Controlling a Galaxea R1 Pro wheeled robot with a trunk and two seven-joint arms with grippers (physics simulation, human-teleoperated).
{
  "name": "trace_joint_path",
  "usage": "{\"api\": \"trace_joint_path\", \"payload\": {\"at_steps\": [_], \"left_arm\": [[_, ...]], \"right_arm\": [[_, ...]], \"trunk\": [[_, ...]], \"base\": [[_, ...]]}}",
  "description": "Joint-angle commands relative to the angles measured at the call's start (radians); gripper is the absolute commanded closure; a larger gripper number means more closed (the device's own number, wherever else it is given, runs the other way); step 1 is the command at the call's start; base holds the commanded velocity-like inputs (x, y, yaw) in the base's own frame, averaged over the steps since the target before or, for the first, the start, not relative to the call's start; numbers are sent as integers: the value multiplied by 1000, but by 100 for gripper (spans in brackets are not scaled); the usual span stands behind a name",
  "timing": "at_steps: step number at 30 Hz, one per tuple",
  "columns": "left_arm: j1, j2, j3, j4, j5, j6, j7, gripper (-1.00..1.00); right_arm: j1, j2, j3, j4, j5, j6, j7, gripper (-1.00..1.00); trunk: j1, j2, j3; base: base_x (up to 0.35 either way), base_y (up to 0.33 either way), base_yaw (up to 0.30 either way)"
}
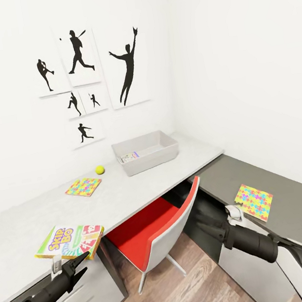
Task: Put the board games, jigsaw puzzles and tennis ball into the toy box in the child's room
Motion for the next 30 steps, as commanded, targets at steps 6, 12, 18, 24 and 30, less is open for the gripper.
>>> {"api": "trace_joint_path", "payload": {"at_steps": [6, 12, 18, 24, 30], "left_arm": [[-1, -1, 2, 0, 2, 6, -2, -100], [-1, -2, 2, 0, 2, 6, -2, -100], [-1, -2, 2, 0, 2, 6, -2, -100], [-1, -2, 2, 0, 2, 6, -3, -100], [-1, -2, 2, 0, 2, 6, -3, -100]], "right_arm": [[-1, 0, 6, 1, -7, 8, -4, -100], [-1, 0, 8, 2, -8, 9, -7, -100], [-1, 0, 9, 2, -9, 8, -38, -100], [-1, 0, 9, 11, -10, 3, -60, -100], [-1, 3, 9, 13, -9, 1, -65, -100]], "trunk": [[0, -1, -1], [0, -1, -1], [0, -1, -1], [0, -1, -1], [0, -1, -1]], "base": [[0, 0, 0], [15, -24, 0], [51, -64, 0], [8, -11, 0], [46, -2, 0]]}}
